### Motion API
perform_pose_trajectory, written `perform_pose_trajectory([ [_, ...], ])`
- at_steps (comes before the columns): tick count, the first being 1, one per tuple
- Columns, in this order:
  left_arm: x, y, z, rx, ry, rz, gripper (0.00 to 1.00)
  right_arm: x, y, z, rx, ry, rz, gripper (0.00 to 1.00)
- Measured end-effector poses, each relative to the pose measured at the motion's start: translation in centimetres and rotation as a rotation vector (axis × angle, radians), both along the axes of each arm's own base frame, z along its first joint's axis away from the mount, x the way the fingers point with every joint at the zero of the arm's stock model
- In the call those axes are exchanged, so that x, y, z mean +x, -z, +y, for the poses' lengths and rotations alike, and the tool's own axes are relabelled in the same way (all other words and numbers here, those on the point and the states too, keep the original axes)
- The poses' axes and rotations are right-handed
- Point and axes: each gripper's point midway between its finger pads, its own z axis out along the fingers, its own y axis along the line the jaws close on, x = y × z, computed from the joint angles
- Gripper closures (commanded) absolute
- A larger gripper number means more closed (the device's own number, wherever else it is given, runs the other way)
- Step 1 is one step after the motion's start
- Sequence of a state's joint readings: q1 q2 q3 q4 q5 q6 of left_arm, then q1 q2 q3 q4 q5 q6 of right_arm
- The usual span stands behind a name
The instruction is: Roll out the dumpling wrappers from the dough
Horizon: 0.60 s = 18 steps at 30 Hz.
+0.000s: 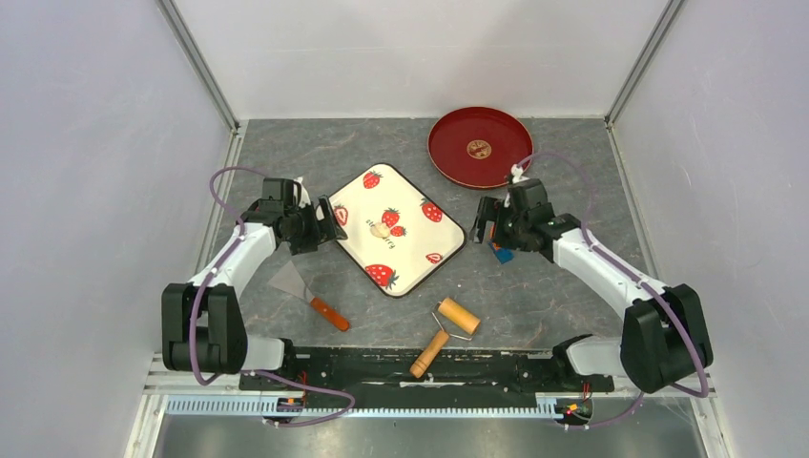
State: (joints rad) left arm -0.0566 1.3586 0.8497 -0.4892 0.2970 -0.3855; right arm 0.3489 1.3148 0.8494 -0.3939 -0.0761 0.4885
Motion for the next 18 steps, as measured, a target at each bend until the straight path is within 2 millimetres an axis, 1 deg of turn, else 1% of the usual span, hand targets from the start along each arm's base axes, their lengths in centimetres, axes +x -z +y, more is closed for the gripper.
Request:
perform_pose_trajectory([
  [4, 0.0, 0.4, 0.0, 0.001, -0.001, 0.011, 0.09, -2.3, 1.7, 2.1, 0.037, -0.034, 0.06, 0.1],
  [8, 0.7, 1.2, 0.1, 0.012, -0.005, 0.051, 0.09, -3.5, 2.7, 3.5, 0.066, -0.053, 0.1, 0.13],
  [12, 2.7, 1.4, 0.3, 0.029, -0.015, 0.062, 0.09, -3.8, 3.8, 4.7, 0.102, -0.058, 0.129, 0.16],
  [14, 4.0, 1.5, 0.5, 0.039, -0.021, 0.064, 0.09, -3.9, 4.5, 5.2, 0.116, -0.055, 0.152, 0.19],
  [16, 5.6, 1.5, 0.8, 0.062, -0.029, 0.064, 0.09, -3.9, 5.3, 5.7, 0.13, -0.053, 0.18, 0.24],
  [18, 7.0, 1.6, 1.2, 0.089, -0.04, 0.069, 0.09, -3.9, 6.2, 6.0, 0.135, -0.053, 0.207, 0.26],
])
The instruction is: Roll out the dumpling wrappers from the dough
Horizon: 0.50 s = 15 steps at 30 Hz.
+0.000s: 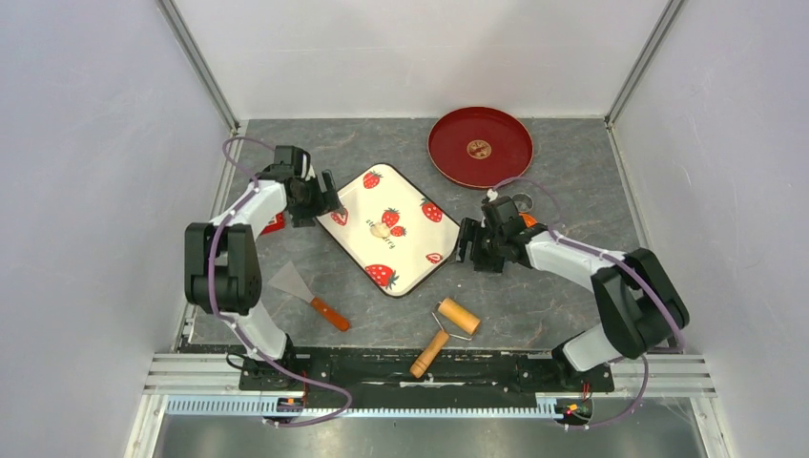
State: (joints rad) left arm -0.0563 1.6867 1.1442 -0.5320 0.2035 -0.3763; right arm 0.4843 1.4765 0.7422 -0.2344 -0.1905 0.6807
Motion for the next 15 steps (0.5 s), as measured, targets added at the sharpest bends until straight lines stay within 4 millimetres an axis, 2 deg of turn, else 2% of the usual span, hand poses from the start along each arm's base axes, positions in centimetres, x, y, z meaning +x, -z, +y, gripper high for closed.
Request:
perform_pose_trajectory([
  [3, 2.2, 0.1, 0.5, 0.039, -0.002, -0.002, 0.09, 0.1, 1.0, 0.5, -0.007, -0.011, 0.036, 0.27],
  [7, 4.9, 0.6, 1.2, 0.076, 0.006, -0.006, 0.09, 1.2, 0.9, 1.4, 0.004, -0.022, 0.035, 0.32],
  [15, 7.9, 3.4, 1.7, 0.111, 0.0, 0.039, 0.12, 2.0, 1.2, 3.0, 0.039, -0.057, 0.059, 0.36],
])
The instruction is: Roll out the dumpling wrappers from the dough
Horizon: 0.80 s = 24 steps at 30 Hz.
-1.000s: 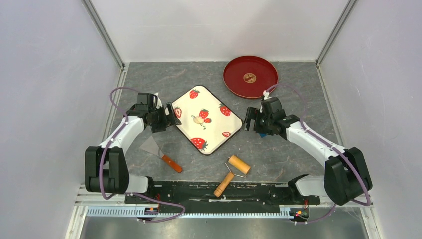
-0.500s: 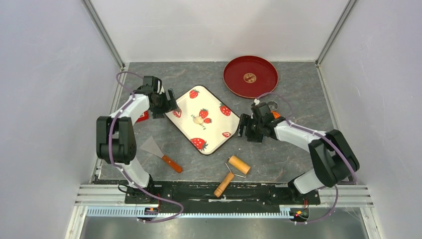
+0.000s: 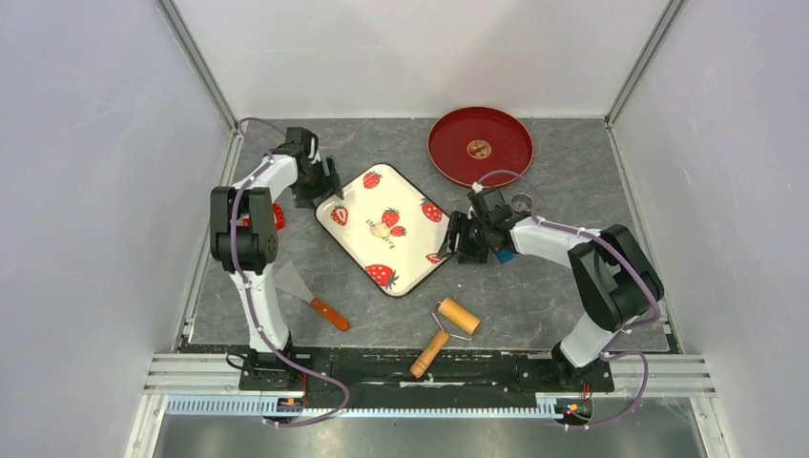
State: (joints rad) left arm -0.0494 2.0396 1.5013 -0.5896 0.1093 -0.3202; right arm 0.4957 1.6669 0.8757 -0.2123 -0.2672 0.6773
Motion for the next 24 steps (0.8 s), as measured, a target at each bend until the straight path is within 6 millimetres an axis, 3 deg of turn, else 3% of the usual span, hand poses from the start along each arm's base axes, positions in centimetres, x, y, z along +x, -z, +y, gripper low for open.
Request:
perform_pose_trajectory([
  [5, 1.2, 0.4, -0.4, -0.015, 0.03, 0.001, 0.19, 0.1, 0.0, 0.2, 0.004, -0.013, -0.001, 0.35],
  [13, 0.1, 0.5, -0.9, -0.064, 0.054, -0.019, 0.28, 0.7, -0.1, 0.7, -0.003, -0.029, 0.017, 0.34],
  [18, -3.0, 0.7, -0.1, -0.06, 0.04, 0.002, 0.3, 2.1, -0.1, 0.3, -0.062, -0.034, 0.027, 0.33],
  [24, -8.8, 0.8, -0.2, -0.084, 0.035, 0.037, 0.34, 5.3, -0.7, -0.7, -0.174, -0.04, -0.017, 0.31],
])
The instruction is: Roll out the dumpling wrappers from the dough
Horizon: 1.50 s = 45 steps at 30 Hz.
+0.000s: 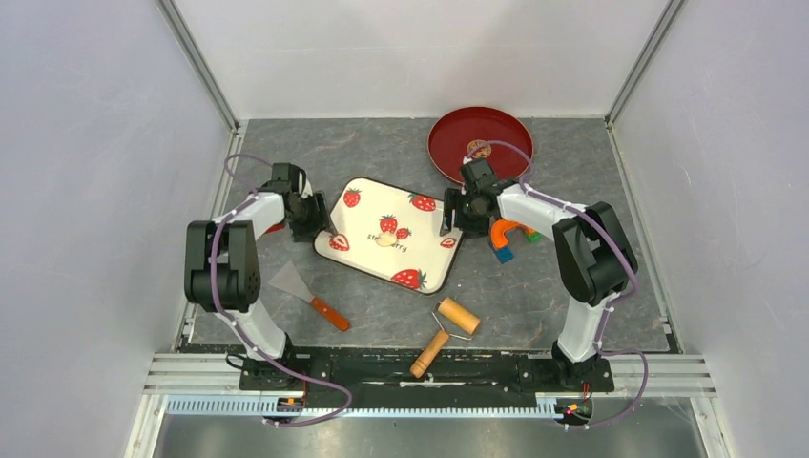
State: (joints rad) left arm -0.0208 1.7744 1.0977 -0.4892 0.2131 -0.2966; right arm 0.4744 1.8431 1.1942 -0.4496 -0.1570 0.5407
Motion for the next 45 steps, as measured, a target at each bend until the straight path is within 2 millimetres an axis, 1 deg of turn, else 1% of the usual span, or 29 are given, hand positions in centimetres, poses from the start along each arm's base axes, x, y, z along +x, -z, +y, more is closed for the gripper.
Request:
perform_pose_trajectory([
  [3, -2.5, 0.0, -0.6, -0.03, -0.009, 0.008, 0.34, 1.8, -0.6, -0.4, -0.041, -0.002, -0.037, 0.29],
  [5, -3.7, 0.0, -1.0, -0.045, -0.016, 0.011, 0.34, 3.1, -1.2, -0.6, -0.064, -0.001, -0.071, 0.27],
  [8, -5.5, 0.0, -2.0, -0.07, -0.034, 0.016, 0.33, 3.9, -1.7, -1.1, -0.098, 0.0, -0.106, 0.23],
  [11, -6.9, 0.0, -2.9, -0.092, -0.035, 0.029, 0.31, 4.2, -1.7, -1.5, -0.128, -0.005, -0.12, 0.18],
  [16, -7.5, -0.2, -3.5, -0.1, -0.021, 0.039, 0.29, 3.8, -1.6, -2.0, -0.185, -0.025, -0.128, 0.04],
  [17, -7.6, -0.2, -3.5, -0.1, -0.02, 0.037, 0.29, 3.8, -1.7, -2.3, -0.199, -0.025, -0.134, 0.02],
  [19, -7.7, -0.4, -3.5, -0.1, -0.02, 0.031, 0.29, 3.8, -2.1, -2.6, -0.229, -0.034, -0.151, 0.02],
  [22, -8.3, -0.5, -3.4, -0.101, -0.02, 0.027, 0.29, 4.1, -3.1, -3.3, -0.271, -0.035, -0.182, 0.02],
  [26, -9.3, -0.5, -3.6, -0.116, -0.02, 0.034, 0.31, 4.9, -5.1, -3.6, -0.283, -0.031, -0.231, 0.02],
  [31, -10.5, 0.0, -4.1, -0.155, -0.049, 0.069, 0.33, 4.3, -6.8, -3.4, -0.244, -0.034, -0.254, 0.02],
  [33, -10.8, 0.0, -4.2, -0.166, -0.052, 0.067, 0.34, 3.4, -6.8, -3.4, -0.22, -0.037, -0.246, 0.02],
  [35, -11.2, 0.0, -4.3, -0.174, -0.058, 0.067, 0.36, 2.2, -6.2, -3.5, -0.204, -0.041, -0.22, 0.02],
  [37, -11.7, 0.0, -4.4, -0.186, -0.068, 0.072, 0.38, 0.6, -4.8, -3.9, -0.195, -0.043, -0.173, 0.02],
  [41, -12.6, 0.1, -4.7, -0.213, -0.092, 0.086, 0.4, -1.8, -2.1, -4.7, -0.181, -0.042, -0.077, 0.02],
  [43, -12.9, 0.1, -4.9, -0.224, -0.11, 0.093, 0.4, -2.1, -1.8, -5.0, -0.166, -0.037, -0.054, 0.02],
  [45, -13.2, 0.0, -5.1, -0.232, -0.122, 0.098, 0.4, -1.9, -1.9, -5.1, -0.145, -0.031, -0.05, 0.02],
])
